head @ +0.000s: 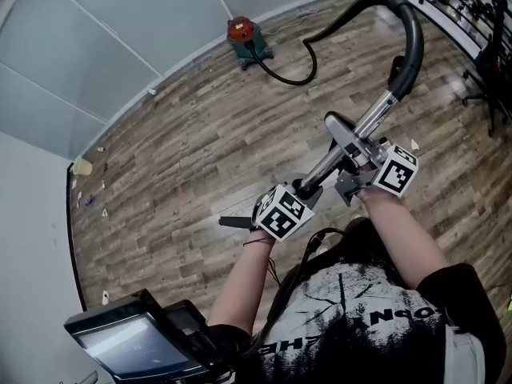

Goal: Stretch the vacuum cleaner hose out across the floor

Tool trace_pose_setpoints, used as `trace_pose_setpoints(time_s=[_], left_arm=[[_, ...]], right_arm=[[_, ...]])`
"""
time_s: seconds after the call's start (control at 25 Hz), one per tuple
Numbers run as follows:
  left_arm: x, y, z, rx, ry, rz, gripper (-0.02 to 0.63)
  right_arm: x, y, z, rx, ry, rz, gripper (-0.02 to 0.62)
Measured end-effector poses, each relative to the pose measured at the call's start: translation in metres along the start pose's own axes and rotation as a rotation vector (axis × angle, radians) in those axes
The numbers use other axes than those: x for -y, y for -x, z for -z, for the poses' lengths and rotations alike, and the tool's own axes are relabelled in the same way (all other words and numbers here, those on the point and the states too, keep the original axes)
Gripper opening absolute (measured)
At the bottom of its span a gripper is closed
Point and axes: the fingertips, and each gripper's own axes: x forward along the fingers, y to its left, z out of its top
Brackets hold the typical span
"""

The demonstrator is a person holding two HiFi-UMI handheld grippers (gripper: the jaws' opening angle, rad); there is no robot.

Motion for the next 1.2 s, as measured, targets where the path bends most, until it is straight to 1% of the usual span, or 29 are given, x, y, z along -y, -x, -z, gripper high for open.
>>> trace_pose_setpoints(time_s=[0.04,0.12,0.24,0.36,0.56,0.8,0.96,1.08,1.2], left_arm=[[0.009,0.008,0.01,0.004,-0.008,0.005,0.086],[0.024,0.016,0.02,0.011,-0.022,0.021,0.086],[0.041,0.02,0.025,0.02,-0.038,0.047,0.086],[0.053,0.023,0.026,0.031,-0.048,0.051,0.086],[0.076,0.019,0.03,0.036,-0.038,0.061,0.086],[0.095,0.023,0.039,0.023,-0.015,0.048,0.085],[0.116,0.021,0.046,0.008,0.009,0.031,0.084],[0.139,0.016,0.043,0.005,0.031,0.016,0.086],[0.176,0.007,0.038,0.001,0.047,-0.011,0.084]], right_arm=[[-0.012,0.004,0.011,0.004,0.009,0.004,0.049],[-0.028,0.012,0.022,0.01,0.028,0.018,0.049],[-0.043,0.024,0.025,0.02,0.05,0.036,0.049],[-0.054,0.033,0.028,0.027,0.058,0.034,0.049],[-0.063,0.049,0.032,0.009,0.07,0.051,0.049],[-0.074,0.062,0.042,-0.001,0.044,0.043,0.049],[-0.081,0.08,0.049,-0.015,0.017,0.026,0.049],[-0.09,0.099,0.046,-0.03,-0.003,0.011,0.049],[-0.107,0.132,0.04,-0.042,-0.015,-0.01,0.049]])
